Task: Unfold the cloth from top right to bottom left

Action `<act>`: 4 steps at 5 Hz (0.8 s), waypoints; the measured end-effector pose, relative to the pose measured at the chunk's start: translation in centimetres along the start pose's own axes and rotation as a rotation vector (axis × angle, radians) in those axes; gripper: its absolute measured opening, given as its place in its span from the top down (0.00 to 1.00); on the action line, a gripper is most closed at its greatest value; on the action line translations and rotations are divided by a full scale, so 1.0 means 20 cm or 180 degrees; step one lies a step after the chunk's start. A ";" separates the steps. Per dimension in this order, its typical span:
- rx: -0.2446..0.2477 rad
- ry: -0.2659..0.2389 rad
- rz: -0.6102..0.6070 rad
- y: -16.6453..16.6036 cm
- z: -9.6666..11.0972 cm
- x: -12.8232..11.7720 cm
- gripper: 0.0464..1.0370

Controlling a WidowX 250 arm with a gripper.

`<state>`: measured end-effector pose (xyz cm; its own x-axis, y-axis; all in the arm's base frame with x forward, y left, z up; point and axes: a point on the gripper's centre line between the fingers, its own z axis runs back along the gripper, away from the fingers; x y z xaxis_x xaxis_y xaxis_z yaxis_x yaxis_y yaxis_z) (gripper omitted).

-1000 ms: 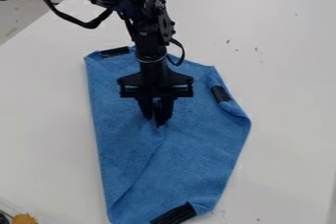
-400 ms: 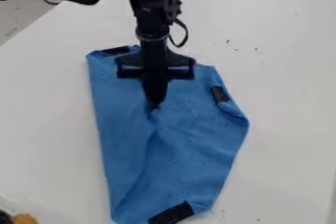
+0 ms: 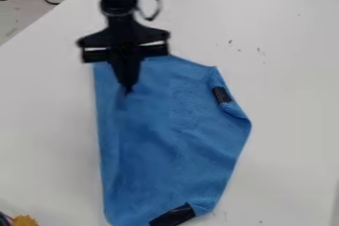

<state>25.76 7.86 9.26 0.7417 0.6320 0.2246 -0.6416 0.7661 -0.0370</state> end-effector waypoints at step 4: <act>-0.0030 0.0169 0.0572 0.72 -0.34 0.02 0.80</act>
<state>18.08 19.93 2.20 0.6247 0.7639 0.1617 -0.7631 0.6412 -0.0810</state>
